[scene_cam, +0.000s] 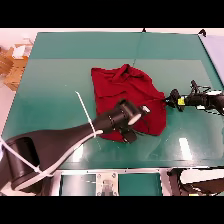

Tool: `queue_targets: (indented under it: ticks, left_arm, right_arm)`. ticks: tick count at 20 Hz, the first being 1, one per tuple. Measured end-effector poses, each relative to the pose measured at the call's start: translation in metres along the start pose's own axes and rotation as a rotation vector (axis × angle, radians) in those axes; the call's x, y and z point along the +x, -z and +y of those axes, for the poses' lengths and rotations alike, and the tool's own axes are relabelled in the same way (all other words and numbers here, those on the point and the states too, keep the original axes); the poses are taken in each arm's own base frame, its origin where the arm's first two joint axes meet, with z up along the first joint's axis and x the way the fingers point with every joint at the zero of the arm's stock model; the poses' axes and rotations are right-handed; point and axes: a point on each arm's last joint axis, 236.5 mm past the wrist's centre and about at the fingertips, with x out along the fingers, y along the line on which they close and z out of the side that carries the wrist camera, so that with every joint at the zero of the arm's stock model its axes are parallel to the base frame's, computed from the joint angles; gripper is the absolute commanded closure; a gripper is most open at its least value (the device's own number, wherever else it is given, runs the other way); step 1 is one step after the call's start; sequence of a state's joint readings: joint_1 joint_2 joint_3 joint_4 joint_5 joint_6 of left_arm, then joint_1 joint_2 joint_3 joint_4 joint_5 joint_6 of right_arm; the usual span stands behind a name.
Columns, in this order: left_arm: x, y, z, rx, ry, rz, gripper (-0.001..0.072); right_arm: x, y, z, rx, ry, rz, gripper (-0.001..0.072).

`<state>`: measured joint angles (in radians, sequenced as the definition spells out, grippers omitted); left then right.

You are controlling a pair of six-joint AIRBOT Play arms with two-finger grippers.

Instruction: Fold the shirts.

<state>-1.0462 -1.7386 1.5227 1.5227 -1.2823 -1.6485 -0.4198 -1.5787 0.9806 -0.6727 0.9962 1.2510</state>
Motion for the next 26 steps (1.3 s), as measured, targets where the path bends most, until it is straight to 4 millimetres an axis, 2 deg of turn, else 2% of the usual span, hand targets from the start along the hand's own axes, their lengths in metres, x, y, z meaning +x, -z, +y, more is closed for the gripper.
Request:
queue_targets:
  ticks: [4,9,10,11,12,13,16,18,19,20,21,23,24,26]
  left_arm:
    - [0.011,0.008,-0.026,0.023,0.009,0.02,0.0178]
    - [0.027,0.014,-0.03,0.034,-0.007,0.049,0.018]
    - [0.031,0.015,-0.026,0.039,-0.028,0.055,0.028]
    - [0.033,0.014,-0.02,0.045,-0.055,0.055,0.0489]
    - [0.035,0.014,-0.015,0.051,-0.077,0.057,0.063]
    - [0.036,0.012,-0.01,0.058,-0.099,0.053,0.0684]
    - [0.037,0.008,0.004,0.077,-0.158,0.045,0.0685]
    - [0.031,-0.002,0.022,0.1,-0.229,0.022,0.0686]
    - [0.025,-0.002,0.025,0.104,-0.24,0.026,0.0686]
    - [0.011,-0.007,0.023,0.105,-0.235,0.0,0.0686]
    - [-0.01,-0.018,0.029,0.094,-0.239,-0.055,0.0686]
    - [-0.051,-0.02,0.063,0.015,-0.269,-0.107,0.0686]
    - [-0.077,-0.023,0.077,-0.036,-0.257,-0.165,0.0686]
    - [-0.119,-0.01,0.121,-0.184,-0.223,-0.218,0.0685]
  right_arm:
    - [0.0,0.002,0.001,0.0,-0.003,0.009,0.0696]
    - [0.0,0.003,0.001,-0.001,-0.004,0.014,0.0696]
    - [0.0,0.004,0.001,-0.002,-0.005,0.015,0.0697]
    - [0.0,0.004,0.001,-0.003,-0.005,0.017,0.0696]
    - [0.0,0.004,0.001,-0.005,-0.005,0.017,0.0696]
    - [0.0,0.004,0.001,-0.005,-0.005,0.017,0.0696]
    - [0.0,0.004,0.001,-0.006,-0.005,0.018,0.0696]
    - [0.0,0.004,0.001,-0.007,-0.005,0.018,0.0697]
    - [0.0,0.004,0.001,-0.006,-0.005,0.018,0.0697]
    - [-0.001,0.004,0.0,-0.004,-0.005,0.017,0.0697]
    - [-0.002,0.003,-0.001,-0.001,-0.006,0.016,0.0697]
    - [-0.007,0.001,-0.006,0.014,-0.008,0.011,0.0697]
    - [-0.01,-0.001,-0.009,0.025,-0.01,0.007,0.0697]
    - [-0.017,-0.005,-0.016,0.047,-0.013,-0.004,0.0697]
